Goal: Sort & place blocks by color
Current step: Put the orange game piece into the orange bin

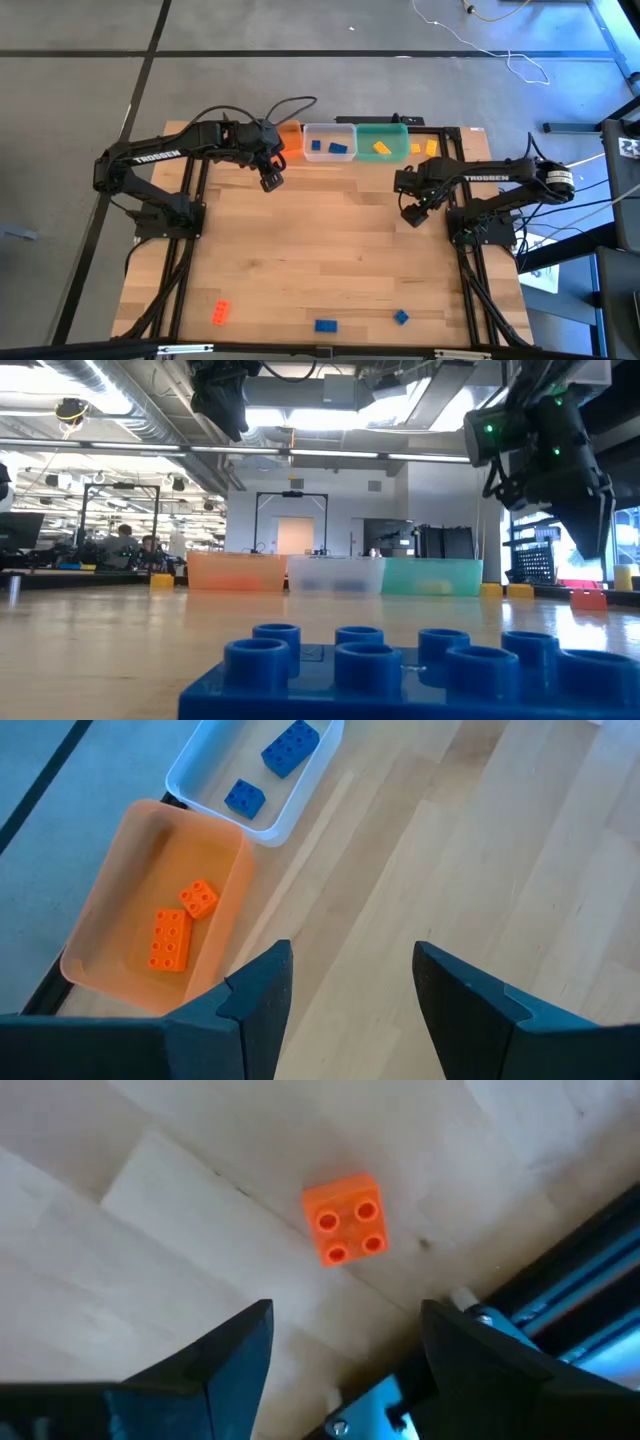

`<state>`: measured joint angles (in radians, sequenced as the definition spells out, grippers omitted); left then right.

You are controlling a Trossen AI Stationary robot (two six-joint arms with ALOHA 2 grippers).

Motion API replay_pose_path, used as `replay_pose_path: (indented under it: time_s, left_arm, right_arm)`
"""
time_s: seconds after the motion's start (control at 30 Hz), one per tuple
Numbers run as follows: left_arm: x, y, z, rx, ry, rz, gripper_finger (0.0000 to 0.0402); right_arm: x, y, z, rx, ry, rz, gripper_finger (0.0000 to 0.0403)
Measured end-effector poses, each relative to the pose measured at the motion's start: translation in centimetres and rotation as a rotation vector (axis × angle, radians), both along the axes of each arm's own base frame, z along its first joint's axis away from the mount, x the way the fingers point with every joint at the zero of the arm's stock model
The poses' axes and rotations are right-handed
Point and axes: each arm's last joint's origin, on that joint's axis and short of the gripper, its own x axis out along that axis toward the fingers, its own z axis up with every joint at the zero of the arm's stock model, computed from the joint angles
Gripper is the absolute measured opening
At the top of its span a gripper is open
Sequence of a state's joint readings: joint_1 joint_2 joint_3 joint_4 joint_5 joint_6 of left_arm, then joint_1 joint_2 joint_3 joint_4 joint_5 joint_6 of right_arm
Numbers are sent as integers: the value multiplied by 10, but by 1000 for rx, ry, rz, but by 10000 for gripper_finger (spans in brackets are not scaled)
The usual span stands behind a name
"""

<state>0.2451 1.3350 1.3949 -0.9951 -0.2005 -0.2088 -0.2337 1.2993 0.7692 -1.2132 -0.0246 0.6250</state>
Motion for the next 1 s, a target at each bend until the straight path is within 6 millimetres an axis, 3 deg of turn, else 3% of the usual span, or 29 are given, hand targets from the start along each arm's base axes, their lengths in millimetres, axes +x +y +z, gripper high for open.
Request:
replay_pose_path:
  time_s: [0.37,0.83,1.0]
  left_arm:
    - [0,0,0,-7,-5,11,199]
    - [0,0,0,-11,-8,17,199]
    - [0,0,0,-11,-8,17,199]
  right_arm:
    - [-5,0,-30,-50,-47,4,253]
    - [-10,-1,-54,-128,-102,64,251]
    - [-13,0,-58,-112,-106,60,231]
